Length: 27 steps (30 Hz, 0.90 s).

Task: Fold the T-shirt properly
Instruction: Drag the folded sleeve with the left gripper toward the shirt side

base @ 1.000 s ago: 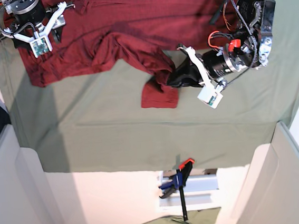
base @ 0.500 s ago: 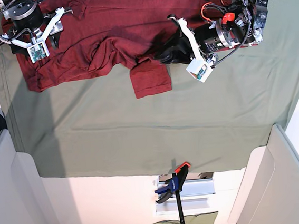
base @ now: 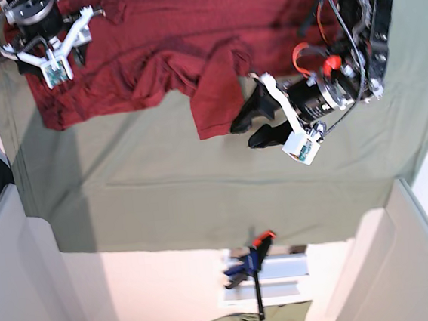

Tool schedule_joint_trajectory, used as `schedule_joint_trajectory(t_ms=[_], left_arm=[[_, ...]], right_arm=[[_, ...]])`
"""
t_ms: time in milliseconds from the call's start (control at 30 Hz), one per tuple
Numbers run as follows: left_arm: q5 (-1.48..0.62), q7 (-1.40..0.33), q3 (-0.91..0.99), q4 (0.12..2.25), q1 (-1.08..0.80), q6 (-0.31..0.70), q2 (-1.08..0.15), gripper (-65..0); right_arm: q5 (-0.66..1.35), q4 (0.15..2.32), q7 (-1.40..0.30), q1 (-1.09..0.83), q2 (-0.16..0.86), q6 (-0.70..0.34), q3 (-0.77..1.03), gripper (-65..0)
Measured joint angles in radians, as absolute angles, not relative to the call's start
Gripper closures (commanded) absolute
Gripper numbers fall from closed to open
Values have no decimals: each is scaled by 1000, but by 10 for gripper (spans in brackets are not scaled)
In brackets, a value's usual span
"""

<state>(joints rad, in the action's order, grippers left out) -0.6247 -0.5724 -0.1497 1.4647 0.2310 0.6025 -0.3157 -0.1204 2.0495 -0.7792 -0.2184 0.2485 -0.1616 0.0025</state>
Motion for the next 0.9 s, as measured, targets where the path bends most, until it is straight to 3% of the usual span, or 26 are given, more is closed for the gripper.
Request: schedule_joint_trajectory(t_ms=[67, 200, 267, 467, 500, 600, 667, 800, 900], left_arm=[[-627, -577, -149, 1337, 272, 594, -279, -330], [-590, -565, -151, 1065, 364, 472, -199, -330], [-600, -557, -151, 962, 400, 477, -177, -329], [-622, -526, -149, 894, 414, 487, -168, -324], [-622, -526, -149, 894, 413, 487, -166, -301], [-604, -534, -149, 894, 413, 491, -160, -88], [-602, -543, -149, 894, 409, 522, -153, -6], [-590, -550, -142, 923, 398, 574, -144, 0], [-603, -605, -90, 1023, 394, 673, -145, 0]], right_arm=[[-120, 2049, -779, -219, 248, -162, 2, -327], [-120, 2049, -780, -219, 246, -162, 2, -327], [-120, 2049, -780, -221, 247, -162, 2, -327], [-120, 2049, -783, -221, 247, -162, 2, -327], [-120, 2049, -784, -221, 247, -162, 2, -327], [-120, 2049, -783, -221, 247, -162, 2, -327], [-120, 2049, -783, -221, 247, -162, 2, -327], [-121, 2049, -782, -221, 247, -162, 2, -327], [-121, 2049, -782, -222, 247, -162, 2, -327]])
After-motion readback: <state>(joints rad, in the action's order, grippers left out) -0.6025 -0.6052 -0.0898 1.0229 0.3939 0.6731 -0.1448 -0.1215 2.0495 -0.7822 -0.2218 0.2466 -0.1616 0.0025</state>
